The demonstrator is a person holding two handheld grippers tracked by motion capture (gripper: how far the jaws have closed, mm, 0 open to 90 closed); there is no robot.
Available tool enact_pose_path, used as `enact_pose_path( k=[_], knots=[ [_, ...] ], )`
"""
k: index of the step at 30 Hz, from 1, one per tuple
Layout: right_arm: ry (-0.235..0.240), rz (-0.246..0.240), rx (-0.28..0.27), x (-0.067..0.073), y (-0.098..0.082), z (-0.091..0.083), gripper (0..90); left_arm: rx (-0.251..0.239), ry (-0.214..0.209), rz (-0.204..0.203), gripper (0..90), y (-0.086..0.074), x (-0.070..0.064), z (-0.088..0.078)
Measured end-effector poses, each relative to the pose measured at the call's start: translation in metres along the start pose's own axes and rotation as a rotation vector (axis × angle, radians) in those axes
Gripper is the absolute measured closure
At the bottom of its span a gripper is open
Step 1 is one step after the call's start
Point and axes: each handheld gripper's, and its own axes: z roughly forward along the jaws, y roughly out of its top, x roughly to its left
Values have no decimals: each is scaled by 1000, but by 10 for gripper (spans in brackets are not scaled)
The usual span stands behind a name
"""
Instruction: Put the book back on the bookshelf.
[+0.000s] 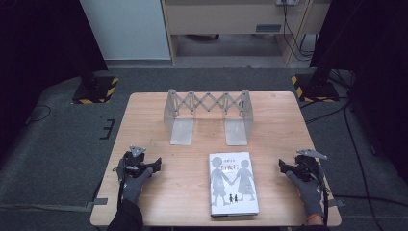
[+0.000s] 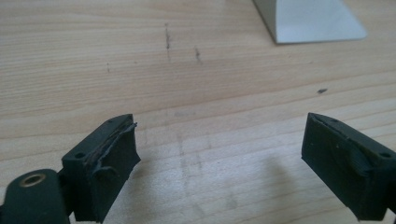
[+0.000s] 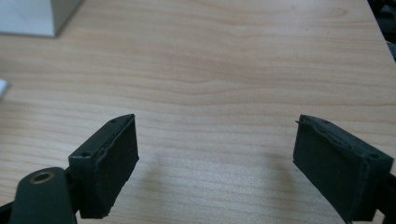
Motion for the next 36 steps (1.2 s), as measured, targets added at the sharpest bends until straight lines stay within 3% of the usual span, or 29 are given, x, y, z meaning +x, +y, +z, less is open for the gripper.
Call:
enact_pose_path(
  k=[3,5,15,23,36],
  knots=[
    [33,23,-41,2,2,-7,165,-18,-14,-12,109,1,-4,-6],
    [40,10,-59,4,4,-11,168,-30,-21,-16,113,3,-6,-9],
    [80,-33,-67,19,8,-18,188,-42,-50,-19,126,5,-22,-18],
    [142,-43,-88,34,10,-26,178,-63,-84,6,132,6,-36,-24],
    [239,-109,-89,64,12,-35,188,-71,-151,72,142,8,-63,-27]
  ],
)
